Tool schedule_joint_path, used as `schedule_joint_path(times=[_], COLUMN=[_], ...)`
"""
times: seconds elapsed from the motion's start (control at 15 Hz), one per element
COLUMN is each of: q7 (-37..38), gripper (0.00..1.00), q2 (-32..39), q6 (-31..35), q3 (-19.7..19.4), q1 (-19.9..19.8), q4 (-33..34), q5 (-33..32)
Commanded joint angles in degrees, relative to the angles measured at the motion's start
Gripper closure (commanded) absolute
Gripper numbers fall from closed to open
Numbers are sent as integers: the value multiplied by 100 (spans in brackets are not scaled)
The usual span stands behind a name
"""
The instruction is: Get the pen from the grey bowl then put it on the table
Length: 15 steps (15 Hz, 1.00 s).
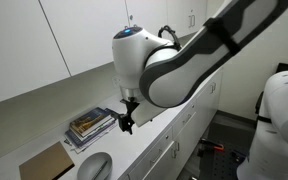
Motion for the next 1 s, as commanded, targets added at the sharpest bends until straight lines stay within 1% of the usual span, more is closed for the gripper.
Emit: schedule_joint_path(times=[0.0,0.13,0.27,0.4,0.47,0.67,0.8,0.93], q7=[1573,2562,3483,4205,4473,4642,4512,4552], gripper=[0,0,0,0,0,0,0,0], q2=[1176,1756,2279,2759,3005,3626,3953,4154], q6=[329,308,153,60,14,-243,-403,-807], q3=[161,-32,-323,-661,-838,-1210,-1304,-1388], q1=[-379,-277,-2,336,509,901,1027,1165], q4=[735,1116,1507,1882,2078,2627,2969,3279], q5=[-693,-1210,-1573,-1676,-1618,-850,-95,435])
